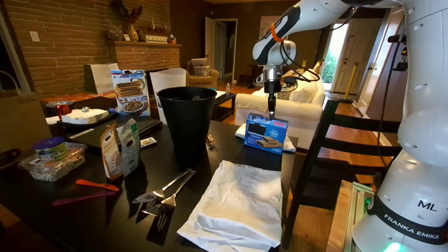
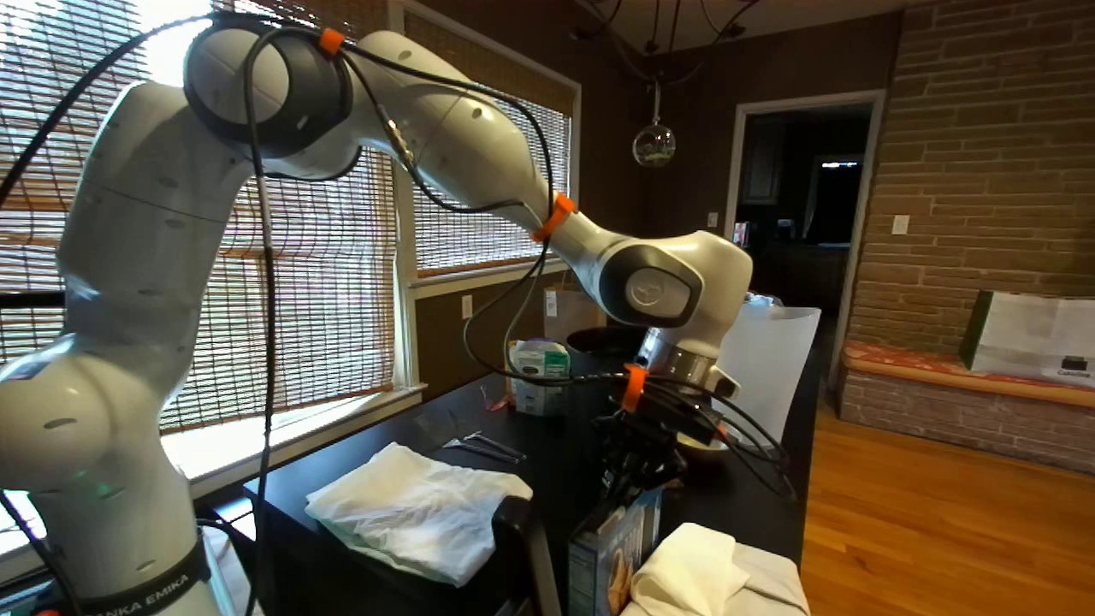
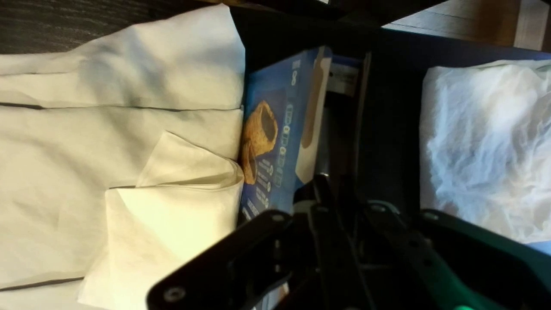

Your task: Put the granola bar into the box

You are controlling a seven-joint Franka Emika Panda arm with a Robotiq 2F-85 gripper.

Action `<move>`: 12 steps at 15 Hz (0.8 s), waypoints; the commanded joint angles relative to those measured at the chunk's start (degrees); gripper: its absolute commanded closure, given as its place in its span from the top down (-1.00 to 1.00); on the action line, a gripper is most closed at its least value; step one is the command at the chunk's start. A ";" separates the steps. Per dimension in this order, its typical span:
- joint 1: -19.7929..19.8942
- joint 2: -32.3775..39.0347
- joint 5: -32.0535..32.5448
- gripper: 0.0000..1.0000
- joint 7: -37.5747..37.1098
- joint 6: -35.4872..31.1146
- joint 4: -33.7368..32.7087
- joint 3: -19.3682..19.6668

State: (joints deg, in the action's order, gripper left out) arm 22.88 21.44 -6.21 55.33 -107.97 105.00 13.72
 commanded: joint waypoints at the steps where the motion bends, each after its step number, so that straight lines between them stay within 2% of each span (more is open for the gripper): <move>1: -0.06 -1.17 1.47 -0.13 -1.43 -1.29 1.39 -0.45; 2: -0.06 -1.17 1.45 0.04 -1.43 -1.30 1.40 -0.47; 4: -0.07 -1.22 1.44 0.13 -1.41 -1.35 1.44 -0.51; 6: -0.08 -1.27 1.34 0.33 -1.37 -1.37 1.44 -0.59; 8: -0.07 -1.30 1.27 -0.19 -1.23 -1.45 1.40 -0.67; 9: -0.07 -1.31 1.23 -0.20 -1.23 -1.47 1.39 -0.71; 12: -0.09 -1.33 1.23 -0.65 -1.23 -1.38 1.38 -0.78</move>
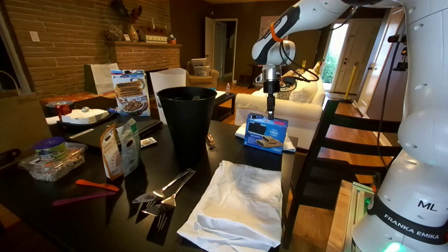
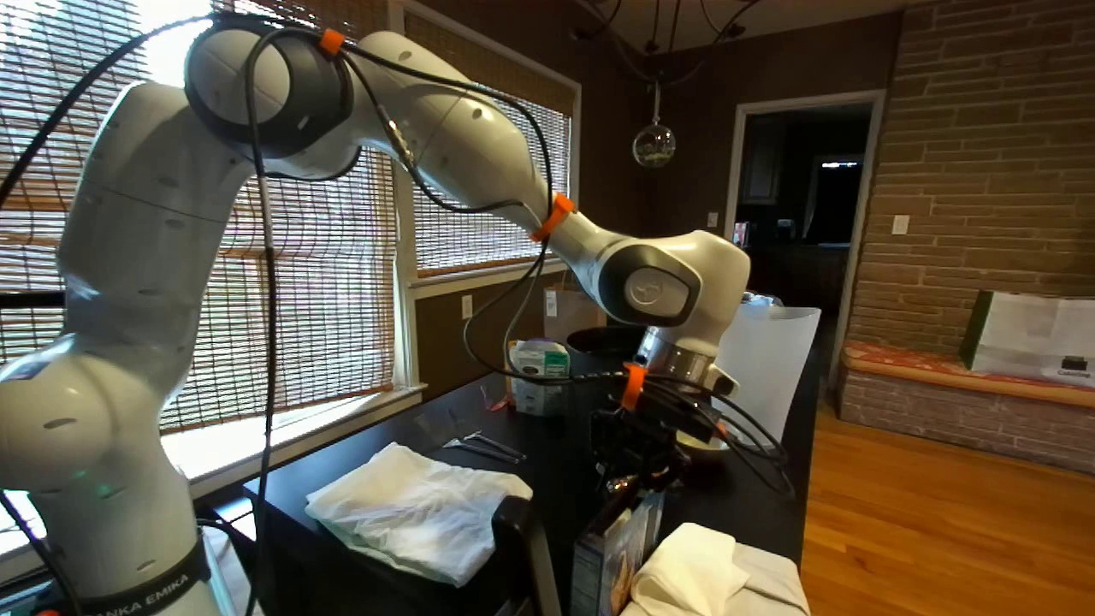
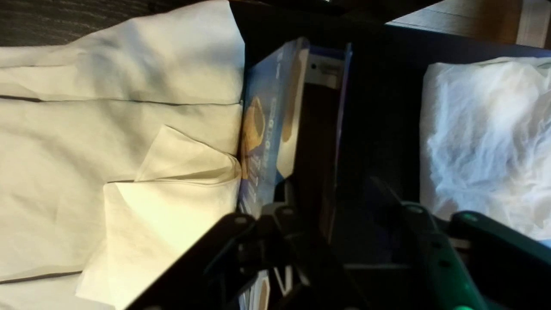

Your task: Put the granola bar into the box

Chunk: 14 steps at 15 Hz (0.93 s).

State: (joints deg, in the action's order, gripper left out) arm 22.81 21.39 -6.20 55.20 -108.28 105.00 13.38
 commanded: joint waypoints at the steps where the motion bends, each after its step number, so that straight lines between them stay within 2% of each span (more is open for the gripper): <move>1: -0.03 -1.30 1.22 -0.77 -1.07 -1.08 1.37 -0.45; 3: -0.07 -1.34 1.24 -1.00 -1.08 -1.07 1.35 -0.49; 7: -0.15 -1.40 1.38 -1.00 -1.10 -0.93 1.33 -0.55; 8: -0.17 -1.41 1.38 -0.87 -1.08 -0.94 1.34 -0.56; 9: -0.18 -1.44 1.33 -0.46 -1.08 -0.95 1.36 -0.57; 14: -0.34 -1.72 1.17 0.20 -0.98 -1.02 1.44 -0.66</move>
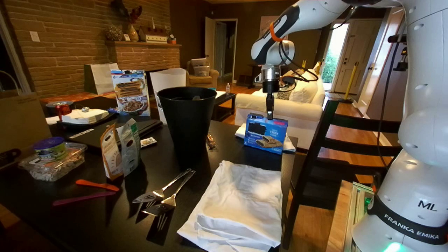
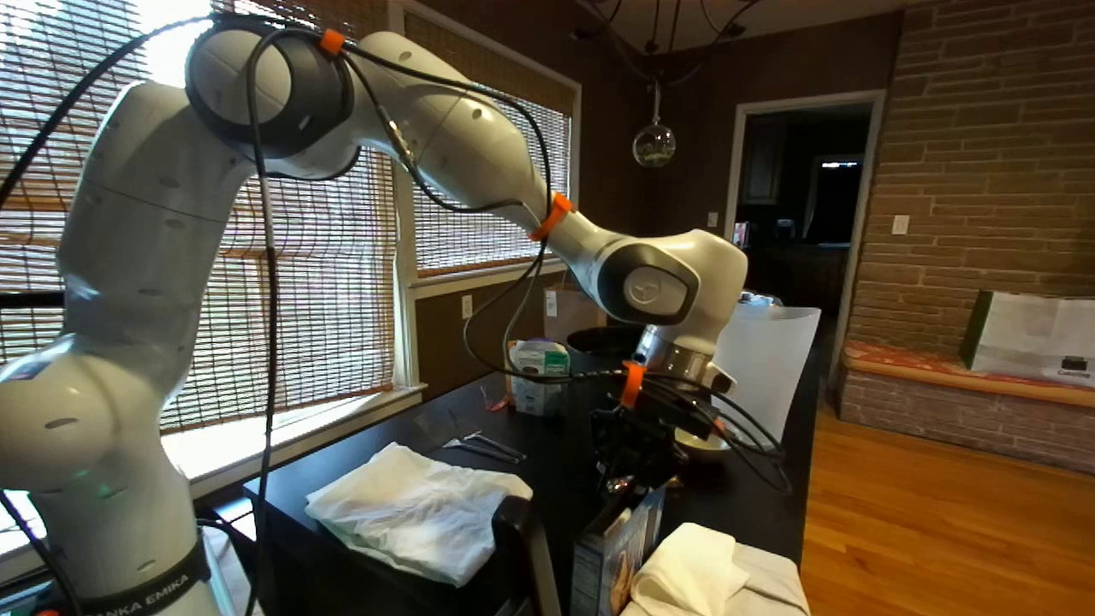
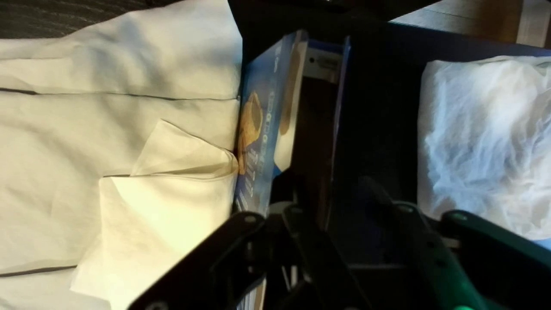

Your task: Put the granola bar into the box

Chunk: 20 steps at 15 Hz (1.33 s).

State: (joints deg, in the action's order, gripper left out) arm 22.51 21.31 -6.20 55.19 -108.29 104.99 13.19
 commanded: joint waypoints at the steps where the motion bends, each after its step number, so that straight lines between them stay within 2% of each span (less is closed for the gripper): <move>1: -0.08 -1.75 1.08 0.35 -0.95 -0.96 1.47 -0.51; 5: -0.19 -2.46 0.73 0.92 -0.89 -0.73 1.60 -0.67; 6: -0.21 -2.71 0.59 0.99 -0.94 -0.61 1.65 -0.73; 14: -1.99 -8.35 2.48 1.00 -6.59 -1.85 3.13 -0.35; 20: -4.48 -17.12 8.52 1.00 -10.81 -1.00 3.07 -0.16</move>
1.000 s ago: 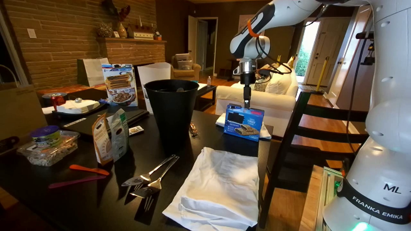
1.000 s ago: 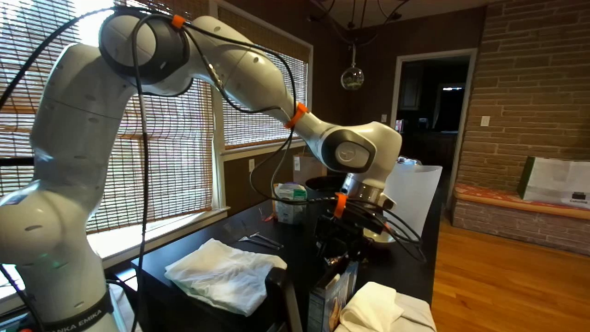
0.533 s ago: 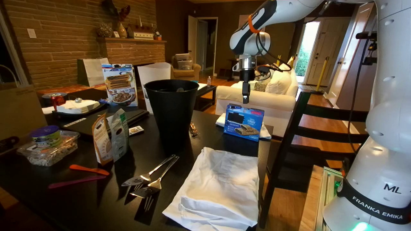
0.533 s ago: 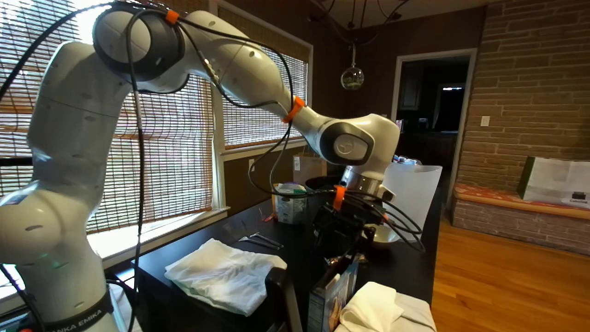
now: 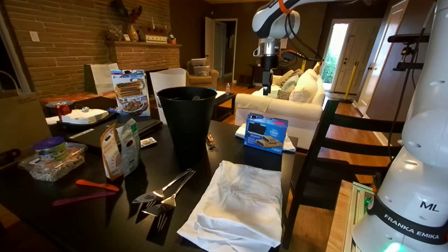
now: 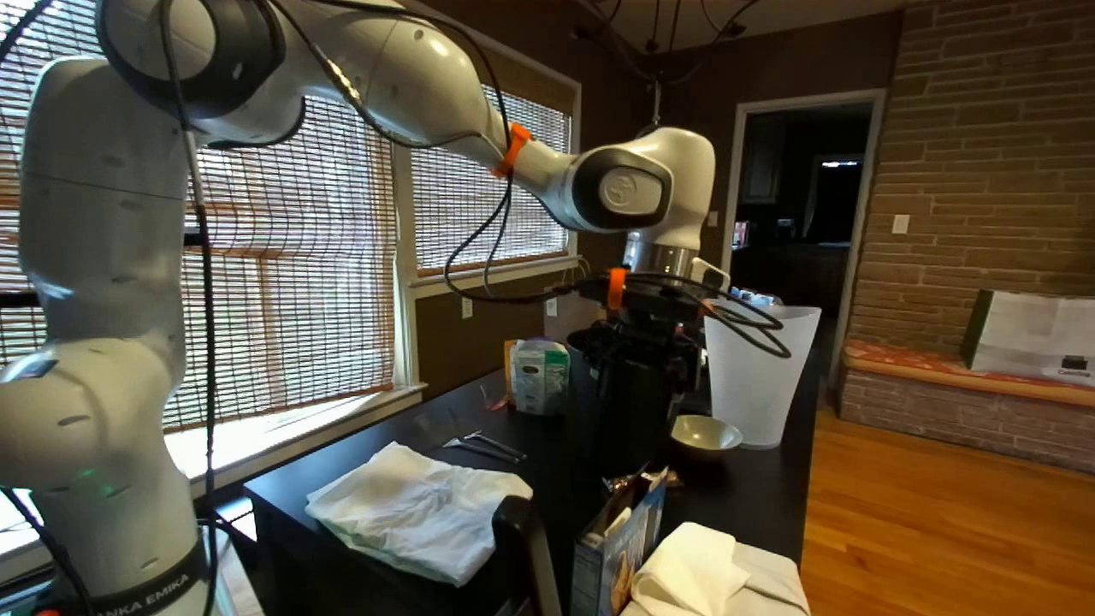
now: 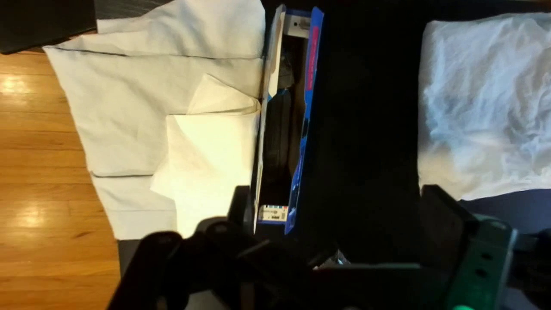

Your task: Put the granola bar into the box

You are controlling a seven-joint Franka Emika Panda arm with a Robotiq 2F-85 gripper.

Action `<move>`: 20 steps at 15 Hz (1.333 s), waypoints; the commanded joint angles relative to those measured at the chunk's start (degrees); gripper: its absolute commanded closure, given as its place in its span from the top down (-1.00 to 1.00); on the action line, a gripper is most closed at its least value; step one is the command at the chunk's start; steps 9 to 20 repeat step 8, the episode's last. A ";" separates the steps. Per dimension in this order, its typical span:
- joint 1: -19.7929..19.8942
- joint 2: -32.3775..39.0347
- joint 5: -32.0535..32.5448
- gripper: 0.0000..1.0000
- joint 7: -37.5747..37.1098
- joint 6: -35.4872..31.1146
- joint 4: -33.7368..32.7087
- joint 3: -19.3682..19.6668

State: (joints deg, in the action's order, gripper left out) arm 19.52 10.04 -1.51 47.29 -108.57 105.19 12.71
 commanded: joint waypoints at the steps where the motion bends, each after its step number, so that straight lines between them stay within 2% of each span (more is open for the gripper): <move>1: -1.73 -6.75 4.62 1.00 -3.56 -0.94 2.82 0.37; 4: -2.51 -9.57 7.21 1.00 -4.06 -1.37 3.47 0.40; 5: -2.16 -6.42 4.56 1.00 -3.07 0.24 0.07 0.69; 20: -2.56 -8.04 5.45 1.00 -3.09 0.23 1.12 0.79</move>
